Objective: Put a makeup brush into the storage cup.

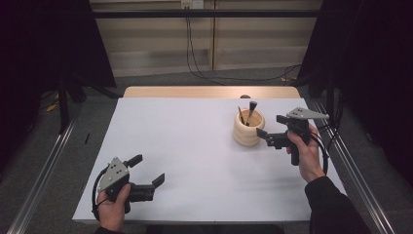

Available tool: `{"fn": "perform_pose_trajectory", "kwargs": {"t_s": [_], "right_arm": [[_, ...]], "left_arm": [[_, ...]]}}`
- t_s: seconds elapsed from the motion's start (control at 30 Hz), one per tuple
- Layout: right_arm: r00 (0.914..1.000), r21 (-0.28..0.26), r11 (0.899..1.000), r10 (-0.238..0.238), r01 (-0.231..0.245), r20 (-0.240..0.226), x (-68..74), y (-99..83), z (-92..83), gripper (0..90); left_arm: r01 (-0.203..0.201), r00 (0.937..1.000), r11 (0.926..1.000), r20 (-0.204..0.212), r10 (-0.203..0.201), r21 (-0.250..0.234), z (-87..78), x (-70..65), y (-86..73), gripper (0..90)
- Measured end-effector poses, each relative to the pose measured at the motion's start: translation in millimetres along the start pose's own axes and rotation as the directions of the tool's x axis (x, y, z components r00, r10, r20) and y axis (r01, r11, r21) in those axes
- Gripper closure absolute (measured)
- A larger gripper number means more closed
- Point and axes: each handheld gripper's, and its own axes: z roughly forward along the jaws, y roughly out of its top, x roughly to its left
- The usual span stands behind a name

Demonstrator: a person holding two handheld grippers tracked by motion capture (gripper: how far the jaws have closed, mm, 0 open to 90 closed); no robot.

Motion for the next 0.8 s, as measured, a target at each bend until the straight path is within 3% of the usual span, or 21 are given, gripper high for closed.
{"fn": "perform_pose_trajectory", "kwargs": {"t_s": [0.2,0.27,0.8], "right_arm": [[0.9998,-0.008,1.000,-0.009,0.009,0.017,1.6,-7.1,-14.1,3.5],[0.9989,-0.002,1.000,-0.016,0.016,0.045,2.5,-7.8,-18.4,4.8],[0.9991,-0.046,0.999,0.005,-0.003,0.042,15.5,-34.1,-53.5,5.5]], "left_arm": [[0.005,0.9999,1.0000,-0.014,-0.005,-0.007,-3.8,2.6,-0.3,1.3],[0.000,0.9997,1.0000,-0.023,0.000,-0.006,-5.0,2.3,0.2,1.3],[0.005,0.9993,0.9999,-0.036,-0.006,-0.016,-8.4,3.0,-0.3,1.2]]}}
